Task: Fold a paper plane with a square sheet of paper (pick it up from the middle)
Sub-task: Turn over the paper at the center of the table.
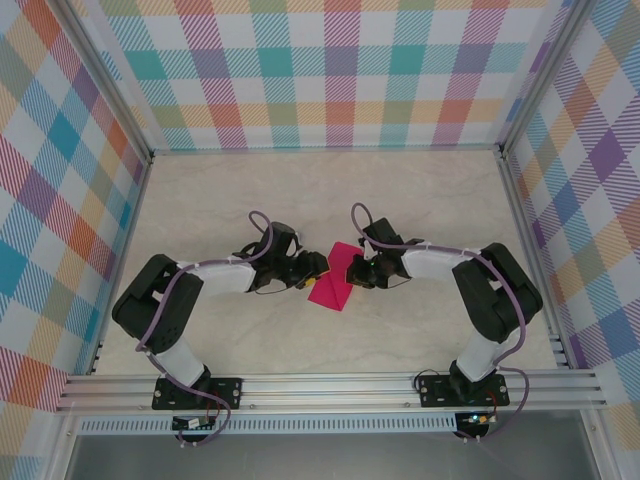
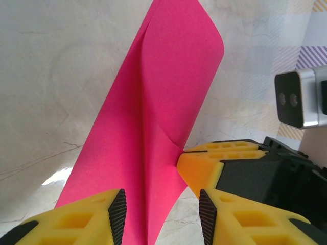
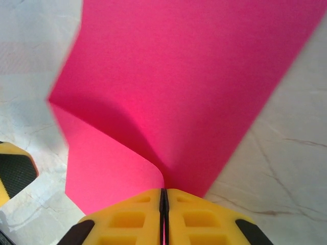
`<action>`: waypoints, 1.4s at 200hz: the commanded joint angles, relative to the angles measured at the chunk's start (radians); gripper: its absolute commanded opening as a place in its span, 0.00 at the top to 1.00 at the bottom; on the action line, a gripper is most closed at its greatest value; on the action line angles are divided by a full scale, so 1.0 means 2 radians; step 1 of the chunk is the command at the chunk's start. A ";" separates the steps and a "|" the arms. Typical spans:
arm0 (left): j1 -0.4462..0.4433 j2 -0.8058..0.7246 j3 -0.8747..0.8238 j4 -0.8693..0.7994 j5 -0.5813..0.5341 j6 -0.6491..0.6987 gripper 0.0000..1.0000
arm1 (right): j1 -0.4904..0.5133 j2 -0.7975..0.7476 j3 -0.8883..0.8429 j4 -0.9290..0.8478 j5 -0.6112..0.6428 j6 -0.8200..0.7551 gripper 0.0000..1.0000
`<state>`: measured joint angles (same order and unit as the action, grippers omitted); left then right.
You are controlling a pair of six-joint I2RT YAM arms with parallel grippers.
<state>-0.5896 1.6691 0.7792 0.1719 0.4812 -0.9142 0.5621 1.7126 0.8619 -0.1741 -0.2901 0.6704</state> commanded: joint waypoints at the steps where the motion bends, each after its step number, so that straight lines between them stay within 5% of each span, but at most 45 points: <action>1: -0.008 0.010 -0.013 0.033 0.018 -0.006 0.56 | -0.007 -0.017 -0.015 0.021 -0.014 0.010 0.90; 280: -0.035 0.090 0.063 -0.005 0.006 0.075 0.74 | -0.009 -0.030 -0.015 0.011 -0.022 0.010 0.83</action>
<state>-0.6476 1.8309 0.8818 0.1810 0.4965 -0.7883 0.5495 1.6936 0.8322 -0.1467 -0.3187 0.6796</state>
